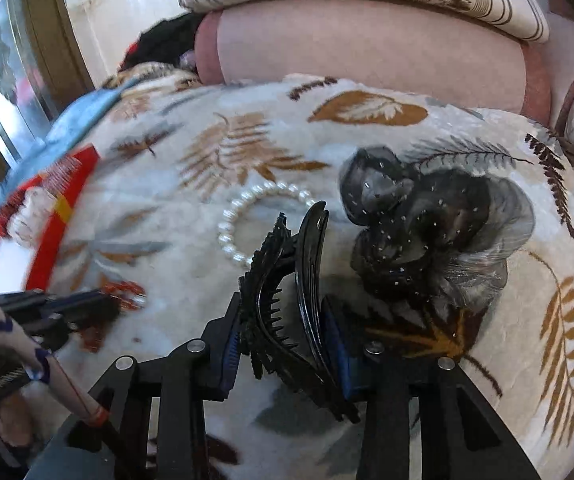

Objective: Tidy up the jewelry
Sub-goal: 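Grasp the black claw hair clip with the right tool while the left holds the beads, then lift the black claw clip and red bead bracelet off the bedspread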

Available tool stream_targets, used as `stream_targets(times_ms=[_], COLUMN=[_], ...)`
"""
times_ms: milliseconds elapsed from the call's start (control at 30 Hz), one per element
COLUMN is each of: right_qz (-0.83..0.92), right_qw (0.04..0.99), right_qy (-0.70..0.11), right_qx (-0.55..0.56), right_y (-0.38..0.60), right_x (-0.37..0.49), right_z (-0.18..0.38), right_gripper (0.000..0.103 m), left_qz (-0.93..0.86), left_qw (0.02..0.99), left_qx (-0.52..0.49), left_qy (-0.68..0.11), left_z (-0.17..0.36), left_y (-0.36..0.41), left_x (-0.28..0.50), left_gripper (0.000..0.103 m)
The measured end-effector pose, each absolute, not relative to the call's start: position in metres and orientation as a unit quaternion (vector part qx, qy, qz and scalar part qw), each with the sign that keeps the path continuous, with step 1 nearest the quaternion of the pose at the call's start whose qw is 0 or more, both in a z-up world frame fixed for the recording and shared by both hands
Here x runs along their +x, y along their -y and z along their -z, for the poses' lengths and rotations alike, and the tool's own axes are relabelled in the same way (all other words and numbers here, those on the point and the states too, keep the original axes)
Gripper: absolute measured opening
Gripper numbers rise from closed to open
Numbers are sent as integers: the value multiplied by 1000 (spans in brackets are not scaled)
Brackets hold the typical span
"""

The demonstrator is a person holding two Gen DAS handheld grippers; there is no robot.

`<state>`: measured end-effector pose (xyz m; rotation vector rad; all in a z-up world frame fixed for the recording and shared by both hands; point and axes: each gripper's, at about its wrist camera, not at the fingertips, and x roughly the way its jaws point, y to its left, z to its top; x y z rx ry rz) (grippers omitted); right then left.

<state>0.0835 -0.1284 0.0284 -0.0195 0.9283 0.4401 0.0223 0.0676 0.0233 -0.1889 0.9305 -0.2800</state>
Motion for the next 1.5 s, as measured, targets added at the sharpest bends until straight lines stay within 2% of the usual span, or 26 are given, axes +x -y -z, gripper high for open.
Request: stream_targets(times_ms=[233,500,1500], right_qz=[-249,-261,-275], right_qw=[880,876,868], right_qy=[-401,-395,-407], right_qx=[61,92,74], right_y=[130,130,111], right_x=[63,60,50], right_z=[-58,-61,-50], right_gripper=[41,41,41], left_qz=[136,115,89], left_qw=[908,925,932], left_qx=[-72,-46,7], left_qy=[-391,-360,-352], left_z=[-51,-63,-62], left_y=[-65,-65,-53], left_x=[12,6,1], left_gripper=[7,7,7])
